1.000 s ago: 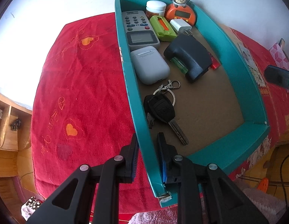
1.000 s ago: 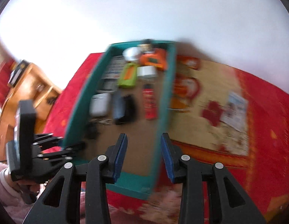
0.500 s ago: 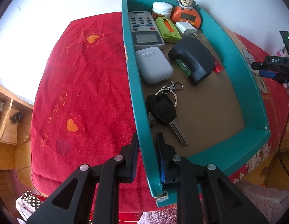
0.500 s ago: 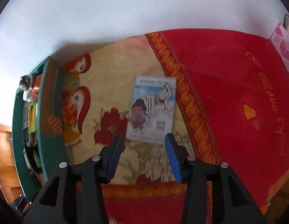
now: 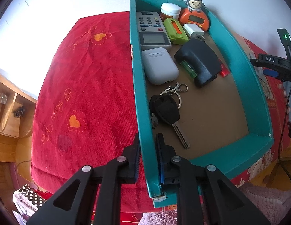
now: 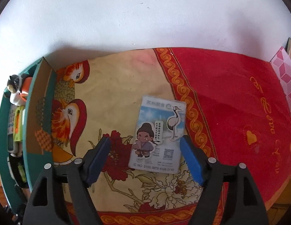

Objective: Organize objects
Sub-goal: 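Withdraw the right gripper from the tray toward the printed card, then position the right gripper around the printed card and grasp it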

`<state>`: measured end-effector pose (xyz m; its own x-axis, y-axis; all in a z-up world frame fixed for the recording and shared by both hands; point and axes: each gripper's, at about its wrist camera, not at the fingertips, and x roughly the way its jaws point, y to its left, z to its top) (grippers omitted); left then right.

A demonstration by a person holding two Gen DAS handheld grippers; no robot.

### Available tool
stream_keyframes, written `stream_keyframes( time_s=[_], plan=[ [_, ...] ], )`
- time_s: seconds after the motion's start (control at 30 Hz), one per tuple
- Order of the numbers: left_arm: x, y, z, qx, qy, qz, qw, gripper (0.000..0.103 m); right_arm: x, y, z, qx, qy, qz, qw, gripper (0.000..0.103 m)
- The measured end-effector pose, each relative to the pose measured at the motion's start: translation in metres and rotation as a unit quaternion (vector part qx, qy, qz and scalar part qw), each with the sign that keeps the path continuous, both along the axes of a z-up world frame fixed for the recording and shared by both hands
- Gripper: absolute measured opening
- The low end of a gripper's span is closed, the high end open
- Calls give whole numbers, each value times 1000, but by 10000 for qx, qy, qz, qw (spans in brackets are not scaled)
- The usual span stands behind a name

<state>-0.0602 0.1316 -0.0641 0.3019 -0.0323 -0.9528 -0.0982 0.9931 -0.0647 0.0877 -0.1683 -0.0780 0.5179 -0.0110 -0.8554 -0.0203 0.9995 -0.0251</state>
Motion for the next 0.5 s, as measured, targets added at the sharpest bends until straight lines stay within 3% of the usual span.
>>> stream_keyframes(
  time_s=[0.1, 0.17, 0.37, 0.5],
  plan=[
    [0, 0, 0, -6, -11, 11, 10000, 14, 3, 11, -3, -285, 98, 104, 9995, 78],
    [-1, 2, 1, -19, -36, 29, 10000, 14, 6, 10, -6, 61, 106, -37, 9999, 78],
    [-6, 4, 1, -40, -93, 41, 9999, 14, 5, 10, -2, 33, 26, -242, 9997, 59],
    [-6, 3, 2, -38, -89, 21, 10000, 14, 6, 8, -3, 161, 59, -202, 9996, 59]
  ],
)
